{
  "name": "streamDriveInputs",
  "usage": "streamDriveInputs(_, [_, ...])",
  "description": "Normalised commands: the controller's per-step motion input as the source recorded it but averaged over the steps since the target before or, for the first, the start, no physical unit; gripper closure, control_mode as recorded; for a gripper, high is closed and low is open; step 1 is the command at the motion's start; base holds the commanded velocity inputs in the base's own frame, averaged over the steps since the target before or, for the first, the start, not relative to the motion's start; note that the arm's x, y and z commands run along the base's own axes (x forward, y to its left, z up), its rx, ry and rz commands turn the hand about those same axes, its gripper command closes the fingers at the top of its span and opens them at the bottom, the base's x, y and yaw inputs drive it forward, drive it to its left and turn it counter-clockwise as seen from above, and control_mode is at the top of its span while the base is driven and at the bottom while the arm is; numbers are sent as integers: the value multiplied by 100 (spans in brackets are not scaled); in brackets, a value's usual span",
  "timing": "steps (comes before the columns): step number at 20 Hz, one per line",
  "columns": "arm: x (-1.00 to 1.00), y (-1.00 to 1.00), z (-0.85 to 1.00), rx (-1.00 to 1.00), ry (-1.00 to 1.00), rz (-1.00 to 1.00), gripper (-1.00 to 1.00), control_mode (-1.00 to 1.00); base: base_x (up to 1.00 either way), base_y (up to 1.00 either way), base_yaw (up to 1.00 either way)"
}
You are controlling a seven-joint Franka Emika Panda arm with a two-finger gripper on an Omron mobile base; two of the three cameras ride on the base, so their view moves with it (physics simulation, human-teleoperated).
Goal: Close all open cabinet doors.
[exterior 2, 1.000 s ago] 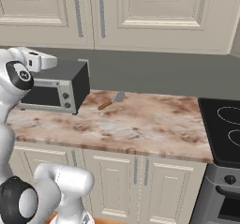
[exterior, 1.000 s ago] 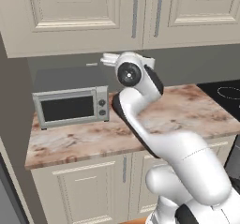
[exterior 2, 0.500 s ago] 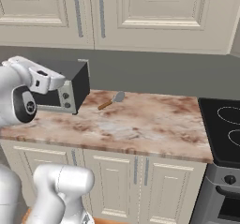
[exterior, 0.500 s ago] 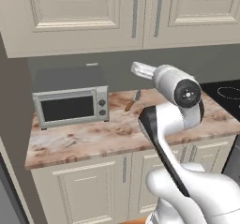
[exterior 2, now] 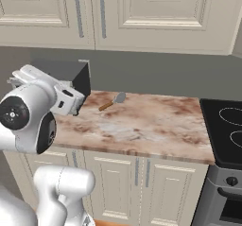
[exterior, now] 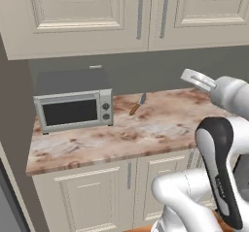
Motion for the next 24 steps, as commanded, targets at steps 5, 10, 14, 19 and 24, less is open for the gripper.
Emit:
streamDriveInputs(5, [-34, -44, -6, 9, 3, 8, -100, -100, 0, 0, 0])
streamDriveInputs(10, [-1, 14, -17, -3, 5, 0, -100, -100, 0, 0, 0])
streamDriveInputs(14, [-7, 57, -21, -11, 3, -1, -100, -100, 0, 0, 0])
streamDriveInputs(19, [-13, 21, -20, -3, 1, -1, -100, -100, 0, 0, 0])
streamDriveInputs(24, [-1, 3, -2, 0, 0, 0, -100, -100, 0, 0, 0])
